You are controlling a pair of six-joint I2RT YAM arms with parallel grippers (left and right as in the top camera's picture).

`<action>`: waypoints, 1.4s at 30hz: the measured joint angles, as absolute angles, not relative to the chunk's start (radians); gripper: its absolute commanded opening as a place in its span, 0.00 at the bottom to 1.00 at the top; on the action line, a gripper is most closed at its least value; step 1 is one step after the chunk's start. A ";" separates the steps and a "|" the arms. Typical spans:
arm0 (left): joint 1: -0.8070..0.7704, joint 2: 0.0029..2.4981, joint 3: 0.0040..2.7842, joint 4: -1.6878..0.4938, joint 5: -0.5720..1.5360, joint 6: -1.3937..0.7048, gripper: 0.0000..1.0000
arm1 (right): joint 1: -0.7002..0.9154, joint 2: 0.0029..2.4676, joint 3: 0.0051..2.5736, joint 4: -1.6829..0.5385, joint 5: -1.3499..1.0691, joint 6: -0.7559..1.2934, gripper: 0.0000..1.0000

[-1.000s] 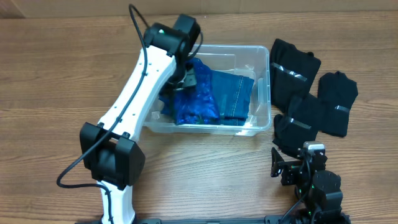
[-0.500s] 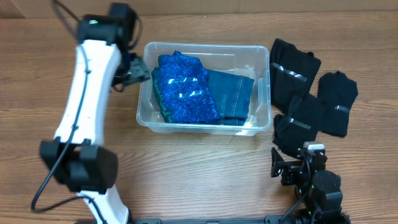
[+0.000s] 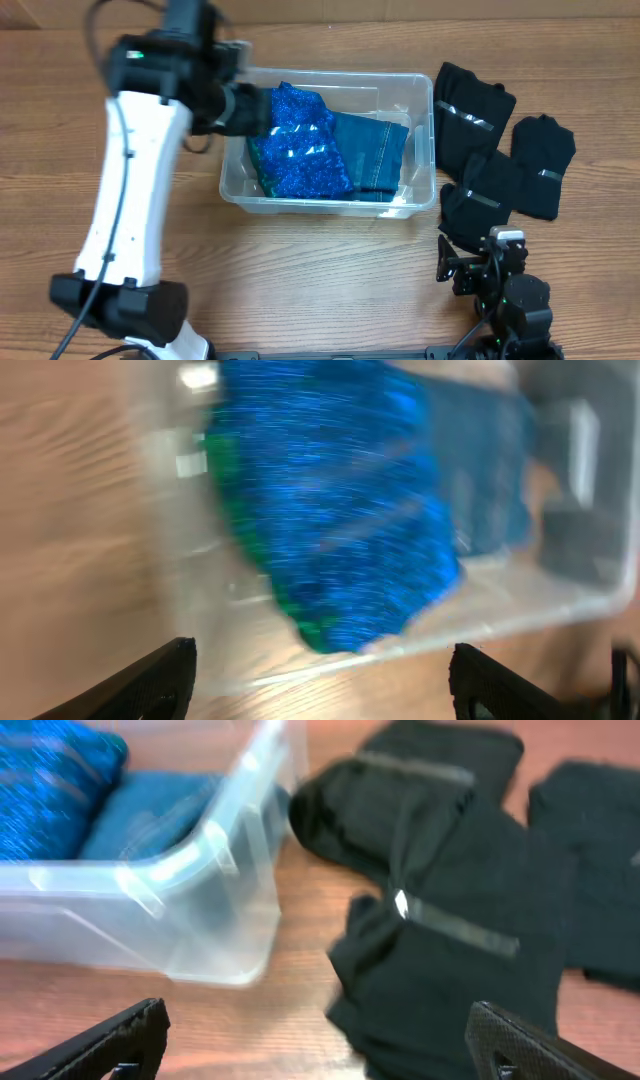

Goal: Pack container
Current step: 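Lower the sparkly blue garment into the bin's left side and release, then retract the left arm and move the right gripper to the black garments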

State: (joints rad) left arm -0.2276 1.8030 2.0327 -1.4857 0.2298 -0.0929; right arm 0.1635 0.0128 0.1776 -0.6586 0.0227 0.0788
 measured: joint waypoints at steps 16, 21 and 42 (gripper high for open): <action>-0.386 2.237 1.956 -1.431 0.200 -0.035 0.72 | 0.163 0.013 0.170 -0.571 -0.535 0.082 1.00; -0.385 2.237 1.978 -1.437 0.092 -0.113 0.70 | 0.163 0.013 0.169 -0.511 -0.693 0.082 1.00; -0.177 1.693 2.401 -1.542 -0.002 -0.331 0.95 | 0.163 0.198 0.519 -0.767 -0.202 0.340 1.00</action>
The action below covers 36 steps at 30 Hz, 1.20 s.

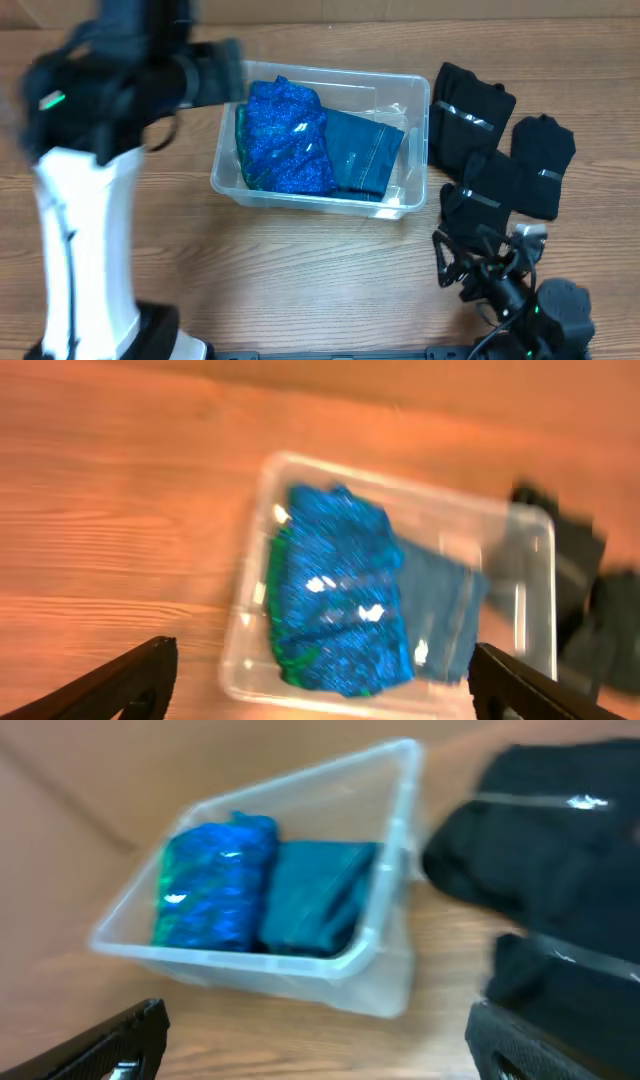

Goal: Pack container
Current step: 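Retract the left arm and move the right gripper to the black garments, then grasp the front black garment with the right gripper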

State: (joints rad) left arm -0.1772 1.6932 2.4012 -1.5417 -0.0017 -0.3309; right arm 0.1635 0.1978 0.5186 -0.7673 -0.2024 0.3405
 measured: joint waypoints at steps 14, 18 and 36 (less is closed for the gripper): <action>-0.110 1.364 2.405 -1.679 -0.141 -0.205 1.00 | 0.128 1.003 0.957 -0.921 -0.064 0.317 1.00; -0.110 1.373 2.405 -1.689 -0.162 -0.201 1.00 | -0.011 1.138 0.962 -0.925 -0.078 0.332 1.00; -0.110 1.393 2.402 -1.688 -0.170 -0.199 1.00 | -0.399 1.663 0.963 -0.799 -0.275 0.314 1.00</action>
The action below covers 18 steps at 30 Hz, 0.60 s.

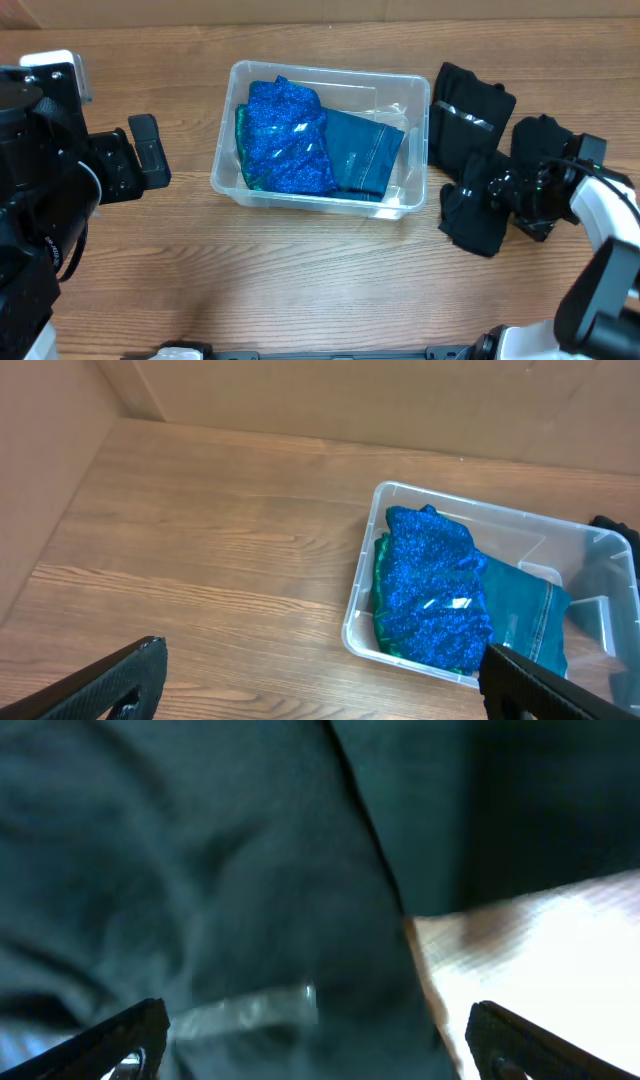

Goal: Pack container
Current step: 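Grasp the front black garment with the right gripper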

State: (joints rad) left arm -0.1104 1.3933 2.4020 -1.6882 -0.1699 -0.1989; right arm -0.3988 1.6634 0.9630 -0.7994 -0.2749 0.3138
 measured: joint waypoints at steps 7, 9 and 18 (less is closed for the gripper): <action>-0.110 1.393 2.402 -1.690 -0.170 -0.199 1.00 | -0.400 1.739 0.967 -0.736 -0.357 0.311 0.75; -0.110 1.393 2.402 -1.690 -0.170 -0.199 1.00 | -0.399 1.743 0.961 -0.719 -0.380 0.300 0.61; -0.110 1.393 2.402 -1.691 -0.170 -0.199 1.00 | -0.400 1.754 0.940 -0.738 -0.455 0.276 0.16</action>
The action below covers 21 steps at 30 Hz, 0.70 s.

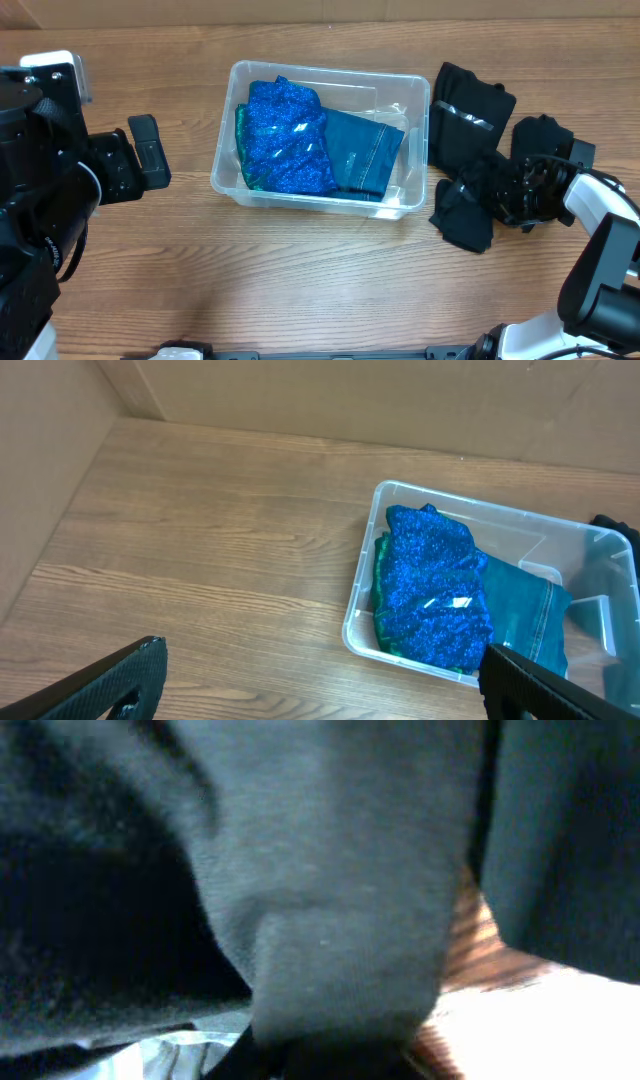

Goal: Pack container
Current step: 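Grasp the front black garment with the right gripper, then place the black garment into the bin's right side and release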

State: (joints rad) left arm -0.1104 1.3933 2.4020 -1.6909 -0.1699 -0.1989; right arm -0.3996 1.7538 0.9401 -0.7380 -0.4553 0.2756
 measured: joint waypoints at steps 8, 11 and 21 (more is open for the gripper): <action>-0.110 1.393 2.402 -1.691 -0.170 -0.199 1.00 | -0.395 1.676 0.941 -0.856 -0.511 0.269 0.15; -0.110 1.393 2.402 -1.691 -0.170 -0.199 1.00 | -0.369 1.493 0.951 -0.911 -0.540 0.250 0.13; -0.110 1.393 2.402 -1.691 -0.170 -0.199 1.00 | -0.173 1.031 1.019 -0.745 -0.689 0.271 0.12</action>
State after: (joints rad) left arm -0.1104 1.3933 2.4020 -1.6905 -0.1703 -0.1986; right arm -0.1734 1.0309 1.0195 -0.7448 -0.6888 0.2707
